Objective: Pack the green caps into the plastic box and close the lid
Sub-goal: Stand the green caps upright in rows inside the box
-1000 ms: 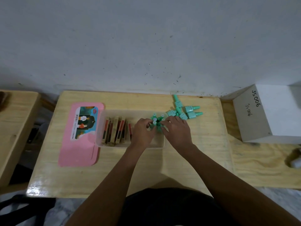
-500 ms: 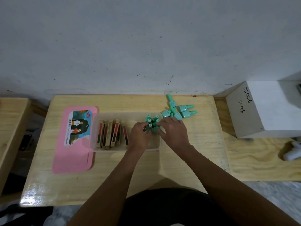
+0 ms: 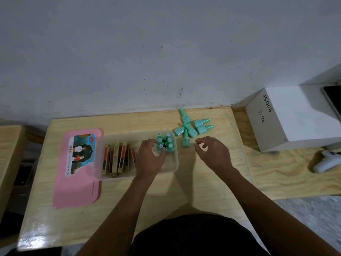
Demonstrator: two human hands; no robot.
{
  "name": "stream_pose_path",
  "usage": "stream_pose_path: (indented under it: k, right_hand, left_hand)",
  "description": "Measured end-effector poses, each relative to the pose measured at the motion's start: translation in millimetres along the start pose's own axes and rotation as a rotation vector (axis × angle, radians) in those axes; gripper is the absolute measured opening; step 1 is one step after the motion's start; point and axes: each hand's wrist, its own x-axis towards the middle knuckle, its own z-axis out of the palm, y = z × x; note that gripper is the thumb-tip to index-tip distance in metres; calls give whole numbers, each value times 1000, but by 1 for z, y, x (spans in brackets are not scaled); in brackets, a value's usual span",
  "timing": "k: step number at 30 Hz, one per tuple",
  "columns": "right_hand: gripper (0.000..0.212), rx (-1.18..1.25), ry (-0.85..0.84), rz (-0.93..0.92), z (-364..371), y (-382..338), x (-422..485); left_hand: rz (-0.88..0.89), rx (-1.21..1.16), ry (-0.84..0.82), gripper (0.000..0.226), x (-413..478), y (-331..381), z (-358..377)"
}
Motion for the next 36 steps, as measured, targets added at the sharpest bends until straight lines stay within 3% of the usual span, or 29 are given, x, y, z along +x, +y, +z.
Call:
stream_pose_path:
  k: [4,8,13,19,30,36]
  right_hand:
    - [32,44,-87,109,-5,23,9]
    - [33,28,-188,156,-1,37,30]
    - [30,-55,-309,94,5,26,63]
    - [25,-132,-369,60,19,10,95]
    - [23,-199,-384,17,34,-1,99]
    - [24,12,-328,123,31,-1,86]
  left_hand:
    - [191,74,98,20,7,27,-9]
    - [340,152,-8,18,37,57,5]
    - [201,487,-429,34,85,80,35]
    - [68,714,-631,35,113,83,61]
    - [33,588,-660,25,122,77,75]
    - [61,476,-622,15,119,75,73]
